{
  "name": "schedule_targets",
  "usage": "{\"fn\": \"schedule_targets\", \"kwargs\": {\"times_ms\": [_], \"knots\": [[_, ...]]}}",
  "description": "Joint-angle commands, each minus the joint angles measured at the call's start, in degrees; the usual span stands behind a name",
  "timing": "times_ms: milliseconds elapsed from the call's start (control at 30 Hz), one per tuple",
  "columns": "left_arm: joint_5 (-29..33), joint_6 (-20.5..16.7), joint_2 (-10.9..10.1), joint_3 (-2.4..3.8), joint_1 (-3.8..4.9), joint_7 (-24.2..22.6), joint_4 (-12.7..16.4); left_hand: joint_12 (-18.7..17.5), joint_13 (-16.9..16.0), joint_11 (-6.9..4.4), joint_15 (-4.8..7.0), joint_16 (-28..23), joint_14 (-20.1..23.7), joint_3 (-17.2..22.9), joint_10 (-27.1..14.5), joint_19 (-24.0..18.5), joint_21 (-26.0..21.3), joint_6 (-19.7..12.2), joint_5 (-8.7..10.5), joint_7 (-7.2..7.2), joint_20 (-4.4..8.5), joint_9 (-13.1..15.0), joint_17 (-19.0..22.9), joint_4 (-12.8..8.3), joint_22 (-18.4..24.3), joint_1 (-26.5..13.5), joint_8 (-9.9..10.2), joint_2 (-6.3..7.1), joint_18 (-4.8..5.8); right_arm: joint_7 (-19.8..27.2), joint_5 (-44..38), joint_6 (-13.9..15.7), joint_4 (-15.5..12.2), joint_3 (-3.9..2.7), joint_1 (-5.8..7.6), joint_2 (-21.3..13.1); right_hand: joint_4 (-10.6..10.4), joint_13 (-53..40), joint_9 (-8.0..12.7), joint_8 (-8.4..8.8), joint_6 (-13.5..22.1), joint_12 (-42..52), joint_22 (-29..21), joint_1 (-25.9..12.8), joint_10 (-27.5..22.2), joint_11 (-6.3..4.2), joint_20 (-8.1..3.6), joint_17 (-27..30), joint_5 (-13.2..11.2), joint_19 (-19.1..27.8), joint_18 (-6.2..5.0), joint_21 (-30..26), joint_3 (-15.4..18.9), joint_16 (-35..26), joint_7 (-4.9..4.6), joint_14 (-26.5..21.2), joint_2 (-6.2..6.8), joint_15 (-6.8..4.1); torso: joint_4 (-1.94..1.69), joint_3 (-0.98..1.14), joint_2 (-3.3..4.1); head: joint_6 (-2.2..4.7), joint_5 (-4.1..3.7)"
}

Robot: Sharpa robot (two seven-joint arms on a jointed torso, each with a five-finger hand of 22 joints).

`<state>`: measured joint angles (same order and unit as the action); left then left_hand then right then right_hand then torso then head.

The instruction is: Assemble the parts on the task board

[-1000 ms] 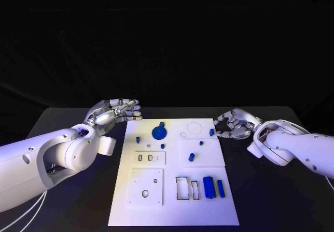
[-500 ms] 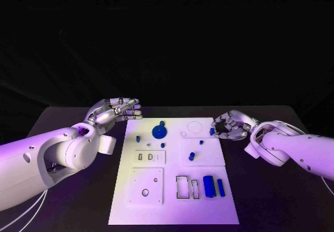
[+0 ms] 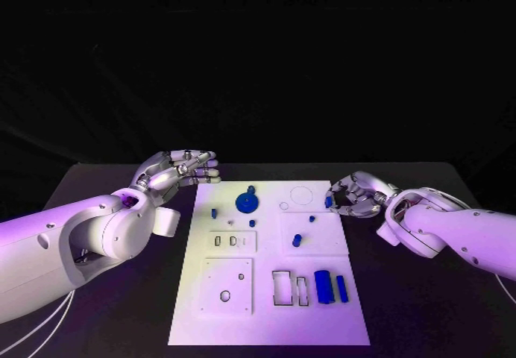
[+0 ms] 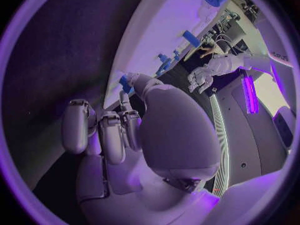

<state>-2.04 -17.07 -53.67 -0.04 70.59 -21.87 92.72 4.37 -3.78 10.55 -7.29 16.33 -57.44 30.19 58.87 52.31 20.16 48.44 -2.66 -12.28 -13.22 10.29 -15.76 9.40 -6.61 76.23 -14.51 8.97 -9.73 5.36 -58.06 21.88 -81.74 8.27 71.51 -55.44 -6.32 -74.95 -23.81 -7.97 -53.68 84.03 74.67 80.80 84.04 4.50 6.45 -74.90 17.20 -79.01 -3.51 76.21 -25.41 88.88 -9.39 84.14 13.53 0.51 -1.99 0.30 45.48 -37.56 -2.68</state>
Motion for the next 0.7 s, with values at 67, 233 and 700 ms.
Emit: {"fn": "schedule_targets", "kwargs": {"times_ms": [67,233,700], "knots": [[0.05,1.11,0.08,0.03,0.01,-0.59,0.0,-0.28,-0.09,0.18,-0.43,-0.26,0.11,-0.22,-0.03,-0.11,-0.24,-0.43,-0.31,-1.92,-0.35,0.12,-0.15,-0.05,0.1,0.02,0.33,-0.44,-0.74,-0.03,-0.65,0.03,0.08,0.0,-0.07,0.18,-0.03,-8.54,-0.1,-0.27,-0.56,0.41,0.11,-0.16,1.06,-0.06,0.01,-12.04,-0.07,-0.32,-0.67,0.38,-0.37,0.15,0.02,5.12,-0.57,-0.15,-0.05,0.0,-0.01,-0.03,0.01],[0.05,1.13,0.06,0.03,0.01,-0.55,-0.02,-0.28,-0.09,0.18,-0.43,-0.26,0.11,-0.22,-0.03,-0.11,-0.24,-0.43,-0.31,-1.92,-0.35,0.12,-0.15,-0.05,0.1,0.02,0.33,-0.44,-0.74,-0.08,-0.59,0.46,0.09,0.0,-0.07,0.34,-0.04,-8.64,-0.13,-0.35,-0.82,0.5,0.27,-0.5,1.15,-0.12,-0.03,-12.04,-0.1,-0.44,-0.63,0.51,-0.57,0.15,0.1,5.12,-0.65,-0.2,-0.06,0.0,0.03,0.02,-0.07],[0.03,1.22,-0.02,0.03,0.01,-0.41,-0.04,-0.28,-0.09,0.18,-0.43,-0.26,0.11,-0.22,-0.03,-0.11,-0.24,-0.43,-0.31,-1.92,-0.35,0.12,-0.15,-0.05,0.1,0.02,0.33,-0.44,-0.74,-0.32,-0.33,1.28,0.21,0.0,-0.07,0.79,-0.29,-8.79,-0.13,-0.34,-1.07,0.64,0.46,-1.71,1.3,-0.23,-0.13,-12.21,-0.15,-0.58,-0.6,0.62,-0.78,0.2,0.23,5.16,-0.72,-0.29,-0.07,-0.02,0.06,-0.04,-0.25]]}}
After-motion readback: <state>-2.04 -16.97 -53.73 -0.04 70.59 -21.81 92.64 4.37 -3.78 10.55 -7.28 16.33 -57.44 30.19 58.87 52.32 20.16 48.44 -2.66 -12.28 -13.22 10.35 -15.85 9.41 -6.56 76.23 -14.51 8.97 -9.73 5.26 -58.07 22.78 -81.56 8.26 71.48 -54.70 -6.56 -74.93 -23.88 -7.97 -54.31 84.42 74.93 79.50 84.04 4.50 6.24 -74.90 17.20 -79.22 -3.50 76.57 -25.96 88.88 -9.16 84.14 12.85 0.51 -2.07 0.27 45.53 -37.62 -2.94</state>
